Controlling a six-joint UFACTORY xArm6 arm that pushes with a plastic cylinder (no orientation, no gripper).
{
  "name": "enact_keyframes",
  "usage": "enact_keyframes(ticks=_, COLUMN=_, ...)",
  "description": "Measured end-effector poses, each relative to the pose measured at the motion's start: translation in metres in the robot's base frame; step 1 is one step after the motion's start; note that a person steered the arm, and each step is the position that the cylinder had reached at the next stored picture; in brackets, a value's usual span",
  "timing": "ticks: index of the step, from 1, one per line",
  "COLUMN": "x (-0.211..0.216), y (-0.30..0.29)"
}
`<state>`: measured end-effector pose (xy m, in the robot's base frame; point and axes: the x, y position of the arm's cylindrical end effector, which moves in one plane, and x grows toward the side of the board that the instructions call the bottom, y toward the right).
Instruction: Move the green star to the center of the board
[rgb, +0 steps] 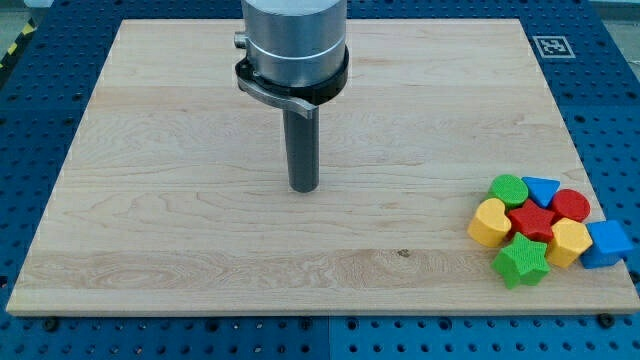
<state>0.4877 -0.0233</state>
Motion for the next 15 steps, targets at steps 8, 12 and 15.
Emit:
enact_keyframes(ticks=8, x=0.106, y=0.117)
enact_keyframes(ticks=12, x=-0.049, y=0.197)
enact_keyframes(ticks=15, x=-0.011, y=0.369)
